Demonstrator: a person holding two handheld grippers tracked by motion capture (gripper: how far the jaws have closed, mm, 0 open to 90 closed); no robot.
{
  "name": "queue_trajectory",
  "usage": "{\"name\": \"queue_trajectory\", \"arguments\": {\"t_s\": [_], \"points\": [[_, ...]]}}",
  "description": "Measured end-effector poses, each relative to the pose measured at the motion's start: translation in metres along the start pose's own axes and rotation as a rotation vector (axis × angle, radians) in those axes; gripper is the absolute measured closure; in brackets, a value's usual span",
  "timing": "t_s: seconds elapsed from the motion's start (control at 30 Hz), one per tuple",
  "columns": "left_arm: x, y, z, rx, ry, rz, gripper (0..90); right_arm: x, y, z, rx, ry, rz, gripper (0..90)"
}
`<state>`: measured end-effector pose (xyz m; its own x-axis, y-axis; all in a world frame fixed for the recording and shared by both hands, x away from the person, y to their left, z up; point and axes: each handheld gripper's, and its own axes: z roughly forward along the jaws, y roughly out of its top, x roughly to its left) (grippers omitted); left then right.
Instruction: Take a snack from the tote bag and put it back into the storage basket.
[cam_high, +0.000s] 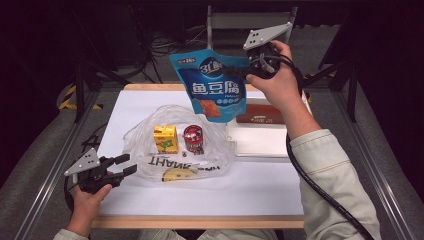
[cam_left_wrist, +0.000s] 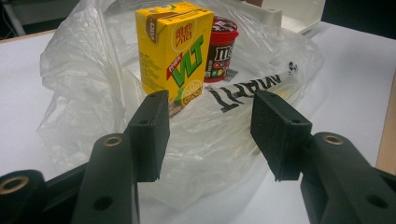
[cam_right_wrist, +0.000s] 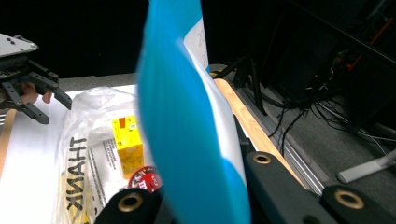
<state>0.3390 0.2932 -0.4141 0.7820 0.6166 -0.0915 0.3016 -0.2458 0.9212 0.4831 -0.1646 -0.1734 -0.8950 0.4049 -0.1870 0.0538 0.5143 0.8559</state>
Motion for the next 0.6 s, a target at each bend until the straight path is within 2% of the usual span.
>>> {"name": "queue_trajectory", "arguments": {"t_s": [0.6], "points": [[0.0, 0.002, 0.005, 0.005, -0.009, 0.006, 47.6, -0.017, -0.028, -0.036, 0.018, -0.081, 0.049, 90.0]]}}
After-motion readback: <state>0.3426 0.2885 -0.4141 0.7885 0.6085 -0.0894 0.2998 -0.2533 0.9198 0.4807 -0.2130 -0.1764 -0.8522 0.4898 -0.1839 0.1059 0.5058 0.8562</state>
